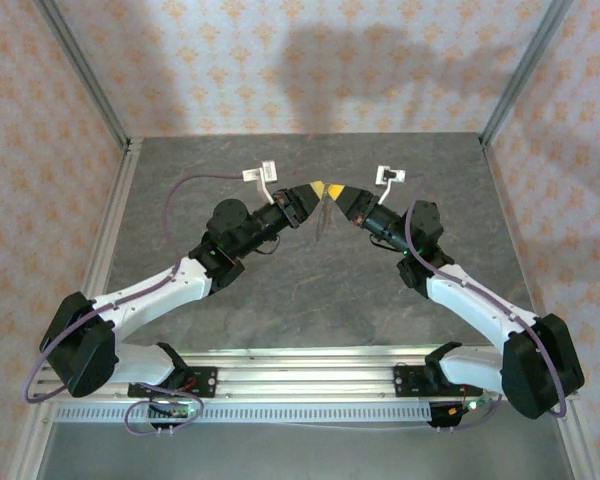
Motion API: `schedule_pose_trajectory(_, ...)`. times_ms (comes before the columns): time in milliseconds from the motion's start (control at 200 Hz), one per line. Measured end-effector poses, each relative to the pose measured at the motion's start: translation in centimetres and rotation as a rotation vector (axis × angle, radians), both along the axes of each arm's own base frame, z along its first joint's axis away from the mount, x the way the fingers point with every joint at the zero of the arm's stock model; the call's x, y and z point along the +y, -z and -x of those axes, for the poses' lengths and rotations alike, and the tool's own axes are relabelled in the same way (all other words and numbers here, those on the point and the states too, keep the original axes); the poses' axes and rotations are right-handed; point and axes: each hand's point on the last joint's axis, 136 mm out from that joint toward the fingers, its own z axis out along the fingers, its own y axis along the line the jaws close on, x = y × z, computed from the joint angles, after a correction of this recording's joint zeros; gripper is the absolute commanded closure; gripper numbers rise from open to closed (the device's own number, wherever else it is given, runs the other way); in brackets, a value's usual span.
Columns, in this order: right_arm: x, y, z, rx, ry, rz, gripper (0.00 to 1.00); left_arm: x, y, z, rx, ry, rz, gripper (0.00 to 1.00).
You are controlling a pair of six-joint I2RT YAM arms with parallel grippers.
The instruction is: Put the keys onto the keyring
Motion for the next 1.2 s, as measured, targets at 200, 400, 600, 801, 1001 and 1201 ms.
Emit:
schedule_pose_trajectory(200,0.0,0.0,0.0,-0.001,0.0,0.0,1.0,0.0,0.1,0.0,-0.001,0.0,-0.004,0.66)
schedule_pose_trajectory(400,-0.1,-0.4,0.2,-0.011,0.0,-0.005,1.0,-0.3,0.7,-0.3,0.01,0.001,-0.013,0.66)
schedule_pose_trajectory(600,-0.1,-0.5,0.3,-0.011,0.0,-0.006,1.0,-1.0,1.6,-0.7,0.028,0.009,-0.028,0.66)
schedule_pose_trajectory(801,-0.1,-0.5,0.3,-0.011,0.0,-0.006,1.0,-1.5,1.1,-0.7,0.021,0.018,-0.023,0.66)
schedule_pose_trajectory(1001,-0.1,-0.4,0.3,-0.01,0.0,-0.005,1.0,-1.7,1.1,-0.9,0.02,0.021,-0.025,0.75)
schedule_pose_trajectory(1201,-0.2,-0.7,0.3,-0.016,0.001,-0.009,1.0,-1.7,1.3,-1.1,0.024,0.012,-0.028,0.97)
